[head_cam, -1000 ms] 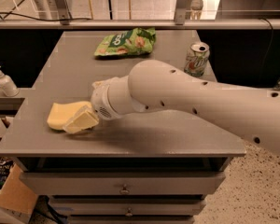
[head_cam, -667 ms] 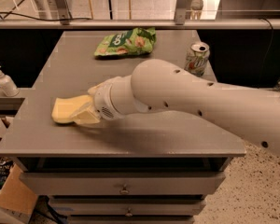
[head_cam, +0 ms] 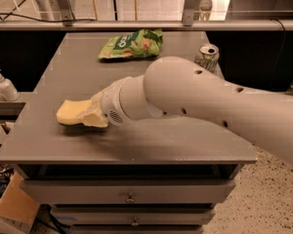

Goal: Pick sponge

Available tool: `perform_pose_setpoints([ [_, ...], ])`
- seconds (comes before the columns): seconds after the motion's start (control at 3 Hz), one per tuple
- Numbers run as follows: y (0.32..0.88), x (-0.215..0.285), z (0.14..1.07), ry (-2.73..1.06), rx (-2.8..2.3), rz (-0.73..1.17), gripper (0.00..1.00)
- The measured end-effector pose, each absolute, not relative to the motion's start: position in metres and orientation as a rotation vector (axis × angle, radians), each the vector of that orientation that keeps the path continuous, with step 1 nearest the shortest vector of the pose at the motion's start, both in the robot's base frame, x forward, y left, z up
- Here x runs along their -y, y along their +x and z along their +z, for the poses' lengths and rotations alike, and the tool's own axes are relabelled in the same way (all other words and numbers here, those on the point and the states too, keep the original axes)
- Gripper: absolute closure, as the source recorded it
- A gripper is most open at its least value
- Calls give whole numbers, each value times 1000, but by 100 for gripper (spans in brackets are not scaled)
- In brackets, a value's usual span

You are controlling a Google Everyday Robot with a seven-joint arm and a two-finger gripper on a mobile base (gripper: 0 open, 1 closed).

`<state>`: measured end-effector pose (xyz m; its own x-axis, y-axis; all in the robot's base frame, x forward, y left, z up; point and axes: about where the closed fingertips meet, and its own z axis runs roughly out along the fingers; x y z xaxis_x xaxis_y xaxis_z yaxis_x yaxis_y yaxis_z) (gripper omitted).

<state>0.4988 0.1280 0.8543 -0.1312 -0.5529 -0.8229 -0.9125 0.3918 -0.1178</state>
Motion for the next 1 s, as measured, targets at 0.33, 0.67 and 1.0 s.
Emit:
perform_pose_setpoints([
  [0.33,497,-121,881,-1226,-1785,533,100],
  [0.67,500,-115,913,-1156,-1738,552,100],
  [1.0,501,-108,944,-1077,-1694,594,100],
])
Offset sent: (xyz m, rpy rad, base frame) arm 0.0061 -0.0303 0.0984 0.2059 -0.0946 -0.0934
